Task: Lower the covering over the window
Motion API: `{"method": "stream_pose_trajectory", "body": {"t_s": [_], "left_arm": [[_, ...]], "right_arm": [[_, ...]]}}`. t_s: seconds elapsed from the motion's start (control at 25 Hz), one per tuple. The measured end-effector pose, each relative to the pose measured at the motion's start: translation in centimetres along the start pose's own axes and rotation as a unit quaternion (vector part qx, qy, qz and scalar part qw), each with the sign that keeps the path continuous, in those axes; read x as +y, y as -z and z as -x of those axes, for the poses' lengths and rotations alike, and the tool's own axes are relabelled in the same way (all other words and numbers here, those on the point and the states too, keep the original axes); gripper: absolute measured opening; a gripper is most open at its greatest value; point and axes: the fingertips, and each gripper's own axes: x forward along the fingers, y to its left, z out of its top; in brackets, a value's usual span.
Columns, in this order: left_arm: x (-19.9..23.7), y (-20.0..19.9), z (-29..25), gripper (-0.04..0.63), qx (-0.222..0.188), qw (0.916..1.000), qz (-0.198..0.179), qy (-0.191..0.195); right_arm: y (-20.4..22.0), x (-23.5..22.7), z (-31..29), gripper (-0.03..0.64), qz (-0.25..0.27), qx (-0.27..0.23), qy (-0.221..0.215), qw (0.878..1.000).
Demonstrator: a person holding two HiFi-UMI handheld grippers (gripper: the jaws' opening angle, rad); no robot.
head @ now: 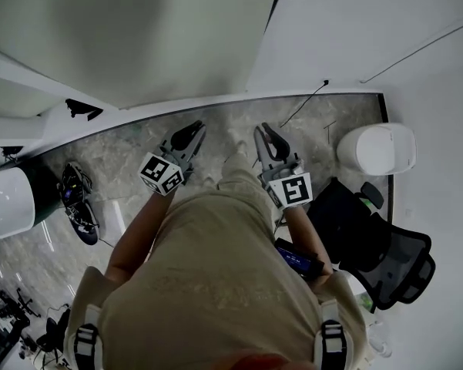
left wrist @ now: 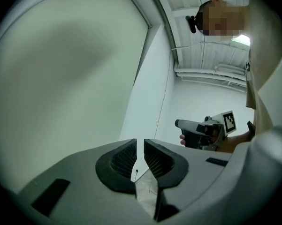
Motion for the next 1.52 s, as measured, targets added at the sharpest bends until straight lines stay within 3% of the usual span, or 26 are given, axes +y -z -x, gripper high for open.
{"method": "stream_pose_trajectory", "body": {"t_s": [0.2,0.4,0.68,0.92,1.16,1.32,1.52], "left_arm": [[0.9,-0.6,-7.9,0.04,0.022,0.9997,-0.006,0.011],[-0.3,-2.6,-15.5,0.04,0.026,0.9994,-0.009,0.022],[-0.9,-5.7,-23.6,0.04,0.009,0.9989,-0.038,0.028],[0.5,-9.0,-27.5,0.04,-0.005,0.9976,-0.064,0.026],[0.3,-11.7,-30.5,0.063,-0.008,0.9937,-0.099,0.051],[3.0,-12.5,-32.5,0.077,-0.003,0.9923,-0.121,0.026],[7.4,-13.1,-32.8,0.101,0.012,0.9934,-0.114,0.001]], "right_arm": [[-0.8,-6.6,-2.4,0.06,-0.061,-0.015,0.0,0.998],[-3.1,-11.9,-3.7,0.06,-0.041,-0.02,-0.017,0.999],[-1.7,-18.2,-4.1,0.06,-0.058,-0.008,-0.024,0.998],[-1.3,-20.2,-5.2,0.06,-0.058,-0.007,-0.04,0.997],[-1.9,-21.4,-6.0,0.06,-0.053,-0.019,-0.039,0.998],[-1.7,-22.3,-6.3,0.06,-0.047,-0.021,-0.029,0.998],[-1.8,-22.4,-6.6,0.06,-0.055,-0.006,-0.011,0.998]]}}
